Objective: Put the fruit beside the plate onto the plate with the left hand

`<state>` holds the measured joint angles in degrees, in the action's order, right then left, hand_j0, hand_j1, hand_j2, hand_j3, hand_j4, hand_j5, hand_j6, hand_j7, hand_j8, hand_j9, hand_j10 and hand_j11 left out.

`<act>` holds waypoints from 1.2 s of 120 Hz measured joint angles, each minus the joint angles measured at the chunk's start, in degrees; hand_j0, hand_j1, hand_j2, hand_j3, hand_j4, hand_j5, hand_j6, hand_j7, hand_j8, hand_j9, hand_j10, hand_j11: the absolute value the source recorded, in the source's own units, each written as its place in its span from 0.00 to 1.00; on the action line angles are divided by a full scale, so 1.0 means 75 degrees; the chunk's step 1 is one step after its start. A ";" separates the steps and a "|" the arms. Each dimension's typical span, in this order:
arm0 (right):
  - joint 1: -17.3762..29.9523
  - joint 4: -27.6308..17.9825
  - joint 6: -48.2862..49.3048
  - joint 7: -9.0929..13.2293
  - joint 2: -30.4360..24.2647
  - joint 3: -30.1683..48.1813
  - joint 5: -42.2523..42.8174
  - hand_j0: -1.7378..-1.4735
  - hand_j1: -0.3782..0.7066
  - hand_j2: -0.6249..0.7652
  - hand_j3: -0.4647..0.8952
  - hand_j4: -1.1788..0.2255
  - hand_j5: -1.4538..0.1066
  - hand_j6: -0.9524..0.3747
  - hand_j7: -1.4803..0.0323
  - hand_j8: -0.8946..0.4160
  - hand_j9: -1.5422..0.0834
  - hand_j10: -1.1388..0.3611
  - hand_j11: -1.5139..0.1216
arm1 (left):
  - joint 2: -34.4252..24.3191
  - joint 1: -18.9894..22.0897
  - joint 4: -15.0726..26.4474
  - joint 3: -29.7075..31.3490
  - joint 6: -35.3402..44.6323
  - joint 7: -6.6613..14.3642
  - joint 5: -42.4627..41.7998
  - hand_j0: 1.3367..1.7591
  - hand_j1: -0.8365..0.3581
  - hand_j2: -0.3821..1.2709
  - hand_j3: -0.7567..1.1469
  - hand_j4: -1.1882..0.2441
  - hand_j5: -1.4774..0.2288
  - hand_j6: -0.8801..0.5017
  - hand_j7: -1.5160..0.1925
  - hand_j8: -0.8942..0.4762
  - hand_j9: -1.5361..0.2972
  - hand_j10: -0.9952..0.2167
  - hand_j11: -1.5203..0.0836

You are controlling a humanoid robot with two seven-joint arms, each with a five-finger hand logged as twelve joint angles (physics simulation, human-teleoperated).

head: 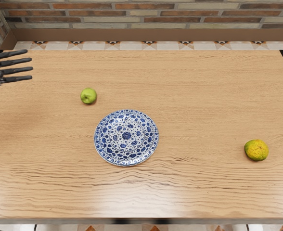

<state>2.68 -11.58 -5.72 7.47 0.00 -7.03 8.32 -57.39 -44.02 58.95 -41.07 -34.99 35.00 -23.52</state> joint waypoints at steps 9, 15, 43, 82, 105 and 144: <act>-0.0002 -0.0001 0.0001 0.0000 0.0000 -0.0001 0.0002 0.30 0.05 0.45 0.34 0.83 0.92 0.70 0.96 0.67 0.94 0.75 0.91 | 0.0000 0.0000 -0.0022 0.0004 -0.0005 0.0000 -0.0053 0.76 0.94 0.24 0.40 0.80 0.83 0.61 0.85 0.62 0.80 0.78 0.91; -0.0004 -0.0002 0.0001 0.0000 0.0000 -0.0001 0.0002 0.30 0.05 0.45 0.34 0.83 0.92 0.70 0.96 0.67 0.94 0.75 0.91 | 0.0021 0.0023 -0.0030 0.0014 -0.0006 0.0000 -0.0073 0.76 0.95 0.24 0.40 0.80 0.83 0.61 0.86 0.63 0.81 0.79 0.91; -0.0006 -0.0002 0.0001 0.0000 0.0000 0.0000 0.0002 0.30 0.05 0.45 0.34 0.83 0.92 0.71 0.96 0.67 0.94 0.75 0.91 | 0.2517 -0.1038 -0.0032 0.0049 -0.0006 0.0000 0.2846 0.76 0.96 0.24 0.40 0.81 0.84 0.62 0.86 0.63 0.82 0.80 0.92; -0.0006 -0.0002 0.0001 0.0000 0.0000 0.0000 0.0003 0.30 0.05 0.45 0.34 0.83 0.92 0.70 0.96 0.67 0.94 0.75 0.91 | 0.3667 -0.2382 0.0377 0.0767 0.1332 0.0000 0.8493 0.76 0.93 0.24 0.40 0.79 0.82 0.59 0.84 0.61 0.79 0.77 0.90; -0.0006 -0.0002 0.0001 0.0000 0.0000 0.0000 0.0003 0.30 0.05 0.45 0.34 0.83 0.92 0.70 0.96 0.67 0.94 0.75 0.91 | 0.4248 -0.2623 0.0763 0.2448 0.3618 0.0000 1.0680 0.76 0.92 0.24 0.40 0.78 0.81 0.59 0.83 0.60 0.79 0.76 0.89; -0.0006 -0.0002 0.0001 0.0000 0.0000 0.0000 0.0003 0.30 0.05 0.45 0.34 0.83 0.92 0.70 0.96 0.67 0.94 0.75 0.91 | 0.4707 -0.2619 0.0793 0.3739 0.5682 0.0000 1.1875 0.76 0.89 0.24 0.40 0.76 0.79 0.56 0.81 0.58 0.77 0.74 0.87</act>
<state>2.64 -11.60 -5.71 7.47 0.00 -7.03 8.34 -22.09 -63.66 64.89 -13.03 7.63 35.00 65.54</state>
